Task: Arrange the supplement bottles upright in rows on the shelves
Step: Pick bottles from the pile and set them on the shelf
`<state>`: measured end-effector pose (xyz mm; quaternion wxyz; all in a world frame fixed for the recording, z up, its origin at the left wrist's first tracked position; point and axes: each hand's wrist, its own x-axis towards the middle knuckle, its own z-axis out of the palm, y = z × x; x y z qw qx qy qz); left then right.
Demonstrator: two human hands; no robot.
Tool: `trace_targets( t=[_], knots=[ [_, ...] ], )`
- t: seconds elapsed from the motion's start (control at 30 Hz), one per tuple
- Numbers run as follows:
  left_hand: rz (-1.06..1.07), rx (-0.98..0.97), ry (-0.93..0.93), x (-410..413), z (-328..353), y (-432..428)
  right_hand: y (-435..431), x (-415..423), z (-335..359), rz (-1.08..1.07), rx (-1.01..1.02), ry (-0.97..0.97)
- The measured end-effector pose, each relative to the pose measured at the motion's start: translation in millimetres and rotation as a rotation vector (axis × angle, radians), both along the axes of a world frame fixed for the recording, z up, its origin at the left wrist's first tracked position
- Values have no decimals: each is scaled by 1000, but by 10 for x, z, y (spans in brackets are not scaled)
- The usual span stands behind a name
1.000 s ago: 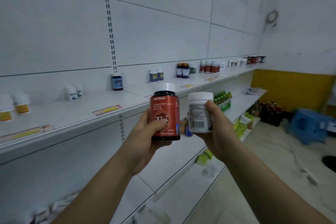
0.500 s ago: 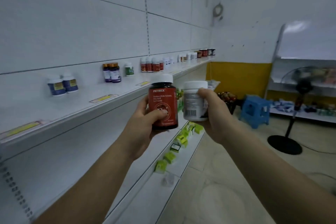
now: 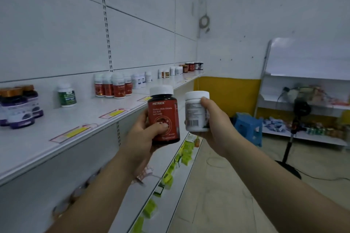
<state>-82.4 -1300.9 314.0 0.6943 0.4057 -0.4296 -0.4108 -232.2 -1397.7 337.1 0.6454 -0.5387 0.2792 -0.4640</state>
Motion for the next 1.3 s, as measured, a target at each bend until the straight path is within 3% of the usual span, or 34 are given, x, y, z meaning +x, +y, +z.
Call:
trace_targets(
  t=[0.37,0.63,0.93,1.3],
  knots=[
    [216,-5,-57,350,106,-1837,-2149,601,46,183,-67,46],
    [374,0,-20,111,94,-3369,-3774,610,35,336,-135,78],
    [344,42,-63,45,23,-5158,-5565,500,25,213,-152,86],
    [278,2,-14,789,134,-7499,-7781,1048,124,145,-160,104]
  ],
)
